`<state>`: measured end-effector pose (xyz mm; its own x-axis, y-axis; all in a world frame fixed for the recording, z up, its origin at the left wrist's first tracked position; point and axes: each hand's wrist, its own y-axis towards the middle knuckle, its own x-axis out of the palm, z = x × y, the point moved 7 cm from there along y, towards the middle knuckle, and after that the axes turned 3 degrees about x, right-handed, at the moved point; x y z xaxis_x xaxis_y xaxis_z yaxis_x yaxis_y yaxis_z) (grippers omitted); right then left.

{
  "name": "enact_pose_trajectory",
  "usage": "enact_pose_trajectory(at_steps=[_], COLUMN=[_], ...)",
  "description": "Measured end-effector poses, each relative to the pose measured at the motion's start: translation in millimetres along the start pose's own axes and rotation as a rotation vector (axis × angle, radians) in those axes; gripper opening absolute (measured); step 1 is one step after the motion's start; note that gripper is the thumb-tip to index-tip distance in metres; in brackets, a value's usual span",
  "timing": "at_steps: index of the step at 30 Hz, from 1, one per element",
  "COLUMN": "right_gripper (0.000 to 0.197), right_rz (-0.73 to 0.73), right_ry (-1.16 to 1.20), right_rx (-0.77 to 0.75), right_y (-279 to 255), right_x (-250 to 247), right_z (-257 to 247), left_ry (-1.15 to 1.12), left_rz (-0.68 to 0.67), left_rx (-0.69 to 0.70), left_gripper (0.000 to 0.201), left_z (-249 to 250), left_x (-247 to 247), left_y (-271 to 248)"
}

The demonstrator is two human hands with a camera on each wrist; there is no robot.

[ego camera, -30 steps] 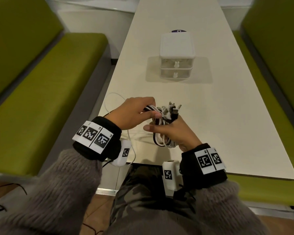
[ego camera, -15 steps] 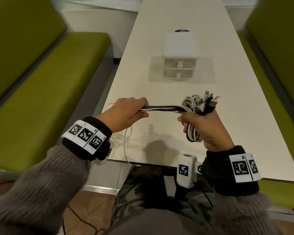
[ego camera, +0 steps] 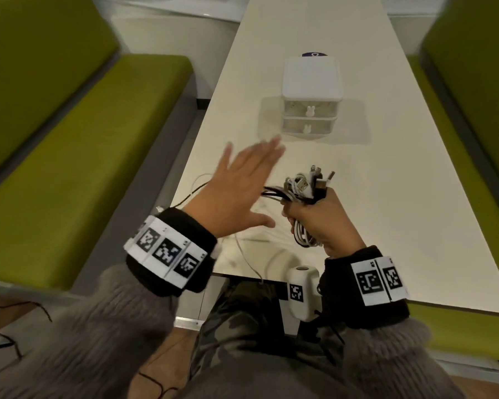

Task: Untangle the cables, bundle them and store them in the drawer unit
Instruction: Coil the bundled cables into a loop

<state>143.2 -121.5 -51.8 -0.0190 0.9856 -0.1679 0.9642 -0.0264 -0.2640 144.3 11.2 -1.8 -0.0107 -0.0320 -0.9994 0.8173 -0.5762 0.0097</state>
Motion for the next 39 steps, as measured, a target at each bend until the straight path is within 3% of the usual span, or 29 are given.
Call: enact_pose_trajectory(at_steps=[2,5,8,12,18,22,24,28,34,37,39], right_gripper=[0.015,0.013,0.021,0.024,0.023,0.036,0.042,0.016,0.011,0.026,0.043], right_rz=[-0.027,-0.028,0.018,0.082,0.074,0.082,0.074,0.05,0.0,-0.007,-0.013], right_ry=[-0.014,-0.024,0.002,0.082,0.335,0.413,0.42,0.433,0.487,0.491,0.457], right_rx=[-0.021,-0.047,-0.084,-0.154,-0.255,-0.22,-0.197,-0.184,-0.156,-0.122,-0.098], right_y=[-1.2,-5.6,-7.3,-8.2,-10.9,-10.0,-9.4,-8.1,-8.2,-8.1,-8.6], right_x=[5.2,-2.8,-25.1,-46.1,-42.9,-32.1,-24.7,-12.6,11.8,21.3,26.2], right_z=[-4.1,-9.5,-14.7,-23.0,-33.1,-24.5,-20.7,-18.4,-16.7,-10.2,-6.0], left_ry=[-0.077,-0.325,-0.471,-0.626,-0.991,-1.06,-1.04,-0.959,-0.818,-0.532,-0.346], left_rz=[-0.037,-0.053,-0.084,-0.03,0.214,0.214,0.192,0.142,0.079,-0.049,-0.15], left_rx=[0.015,-0.084,-0.124,-0.166,-0.198,-0.197,-0.189,-0.181,-0.188,-0.19,-0.203], left_gripper=[0.081,0.028,0.011,0.011,0.027,0.027,0.028,0.028,0.022,0.04,0.037], left_z=[15.4,-0.4,-21.9,-40.8,-23.4,-7.7,-3.6,2.3,9.7,13.3,11.7], left_x=[9.7,20.7,27.5,23.9,14.4,14.0,12.0,11.3,15.0,17.7,22.3], left_y=[6.5,9.4,0.9,-13.4,-12.2,-9.1,-8.8,-8.7,-11.0,-10.5,-11.4])
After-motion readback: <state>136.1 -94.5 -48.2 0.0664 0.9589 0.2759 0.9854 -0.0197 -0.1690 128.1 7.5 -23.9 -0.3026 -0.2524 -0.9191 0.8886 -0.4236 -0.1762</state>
